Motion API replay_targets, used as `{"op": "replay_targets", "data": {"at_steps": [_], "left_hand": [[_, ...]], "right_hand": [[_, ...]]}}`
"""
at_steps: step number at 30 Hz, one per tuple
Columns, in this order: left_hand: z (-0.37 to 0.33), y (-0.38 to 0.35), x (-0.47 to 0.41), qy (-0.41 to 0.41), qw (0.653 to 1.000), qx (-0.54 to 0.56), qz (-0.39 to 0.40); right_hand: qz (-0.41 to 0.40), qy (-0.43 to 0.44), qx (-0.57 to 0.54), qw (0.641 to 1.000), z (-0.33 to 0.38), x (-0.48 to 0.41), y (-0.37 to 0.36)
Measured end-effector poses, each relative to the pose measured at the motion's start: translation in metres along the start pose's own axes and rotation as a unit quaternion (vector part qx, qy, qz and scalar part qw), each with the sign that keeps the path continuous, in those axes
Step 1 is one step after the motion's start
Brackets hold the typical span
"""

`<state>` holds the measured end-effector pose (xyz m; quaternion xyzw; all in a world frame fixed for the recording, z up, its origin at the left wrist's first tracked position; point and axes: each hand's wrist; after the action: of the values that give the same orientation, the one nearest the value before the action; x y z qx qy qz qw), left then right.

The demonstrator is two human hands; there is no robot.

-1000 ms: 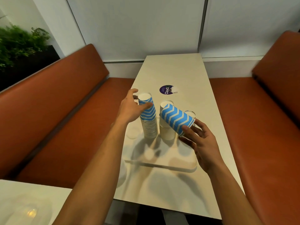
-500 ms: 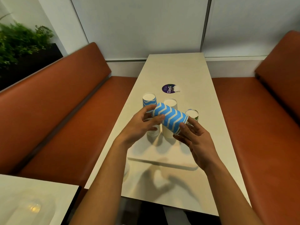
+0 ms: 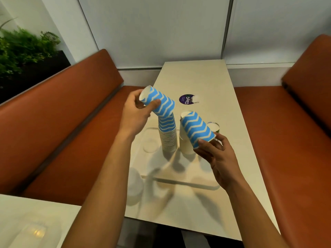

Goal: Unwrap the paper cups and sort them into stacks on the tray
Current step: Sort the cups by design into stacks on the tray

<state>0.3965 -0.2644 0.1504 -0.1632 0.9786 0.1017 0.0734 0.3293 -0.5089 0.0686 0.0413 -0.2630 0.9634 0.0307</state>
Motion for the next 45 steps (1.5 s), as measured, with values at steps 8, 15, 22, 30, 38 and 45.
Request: {"op": "replay_targets", "data": {"at_steps": [8,15,22,30,38,45], "left_hand": [[0.0,-0.016,-0.029,-0.021,0.982,-0.186,-0.001],[0.021,-0.026,-0.037,0.022,0.963,-0.266,0.047],[0.015,-0.016,-0.033,0.006,0.982,-0.183,0.034],[-0.007,-0.013,-0.028,-0.001,0.995,0.04,0.093],[0.025,-0.019,-0.033,0.022,0.998,-0.038,0.037],[0.054,-0.024,-0.035,0.094,0.993,-0.051,0.042]], "right_hand": [[0.028,0.008,-0.011,1.0,0.011,-0.01,0.0],[0.08,0.059,0.106,0.989,0.041,-0.031,-0.022],[0.089,0.147,0.308,0.936,0.064,-0.065,-0.065],[0.129,0.188,0.465,0.856,0.055,-0.103,-0.105],[0.149,0.159,0.623,0.751,0.03,-0.131,-0.119],[0.179,0.127,0.702,0.678,0.019,-0.135,-0.117]]}}
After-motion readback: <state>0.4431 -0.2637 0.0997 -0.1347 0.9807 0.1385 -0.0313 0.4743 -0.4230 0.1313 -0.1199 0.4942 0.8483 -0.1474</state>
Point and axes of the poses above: each hand's wrist, its own x-axis away from the middle knuckle, its own y-axis out of the back of the hand, z = x × y, and after that the axes turned 4 degrees about y, right-handed
